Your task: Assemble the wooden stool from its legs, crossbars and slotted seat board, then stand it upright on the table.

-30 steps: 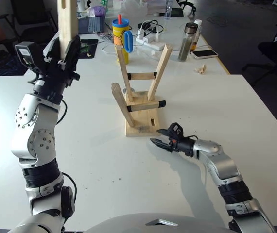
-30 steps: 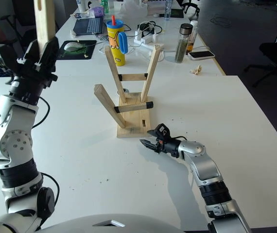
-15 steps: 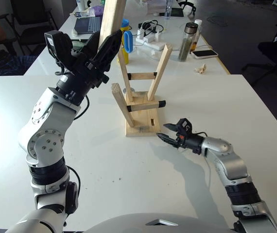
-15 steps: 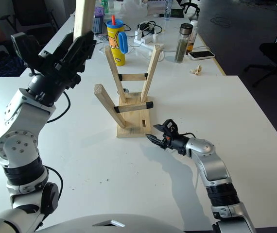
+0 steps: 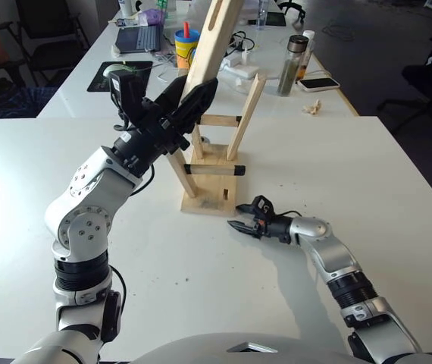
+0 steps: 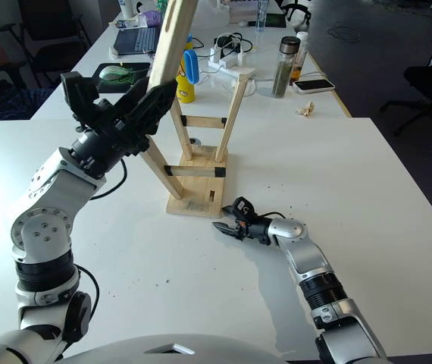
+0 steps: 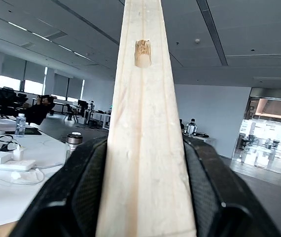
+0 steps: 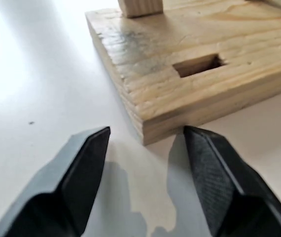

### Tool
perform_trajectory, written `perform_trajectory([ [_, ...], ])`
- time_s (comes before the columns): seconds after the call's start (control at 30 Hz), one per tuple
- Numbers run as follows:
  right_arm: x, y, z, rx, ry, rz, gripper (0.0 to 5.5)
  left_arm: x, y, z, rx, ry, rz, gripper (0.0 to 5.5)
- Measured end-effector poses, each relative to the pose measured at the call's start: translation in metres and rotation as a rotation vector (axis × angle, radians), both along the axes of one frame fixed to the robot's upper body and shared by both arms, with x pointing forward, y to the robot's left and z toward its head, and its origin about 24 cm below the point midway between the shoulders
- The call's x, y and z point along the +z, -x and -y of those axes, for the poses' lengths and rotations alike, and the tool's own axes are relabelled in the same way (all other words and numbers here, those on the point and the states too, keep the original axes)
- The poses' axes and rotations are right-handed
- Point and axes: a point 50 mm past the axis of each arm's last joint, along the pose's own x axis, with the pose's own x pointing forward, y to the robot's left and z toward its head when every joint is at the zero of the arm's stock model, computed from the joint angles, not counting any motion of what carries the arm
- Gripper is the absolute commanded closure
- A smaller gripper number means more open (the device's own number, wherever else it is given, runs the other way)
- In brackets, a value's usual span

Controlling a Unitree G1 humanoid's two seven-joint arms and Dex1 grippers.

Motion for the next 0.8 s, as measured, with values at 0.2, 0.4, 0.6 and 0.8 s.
perform_trajectory([
  [0.2,0.024,0.006,0.061,-0.161,0.007,-0.036,2.75,-0.019,0.013,0.004,-0.203,-0.010,-0.112,3.42],
  [0.4,0.067,0.005,0.098,-0.159,-0.285,-0.258,2.03,-0.022,0.024,0.001,-0.339,0.010,-0.160,3.42],
  [0.6,0.129,0.014,0.093,0.123,-0.735,-0.474,1.05,-0.040,0.041,0.011,-0.536,-0.010,-0.262,3.42],
  [0.8,0.163,0.020,0.089,0.275,-0.891,-0.536,0.87,-0.061,0.048,0.014,-0.653,-0.039,-0.358,3.42],
])
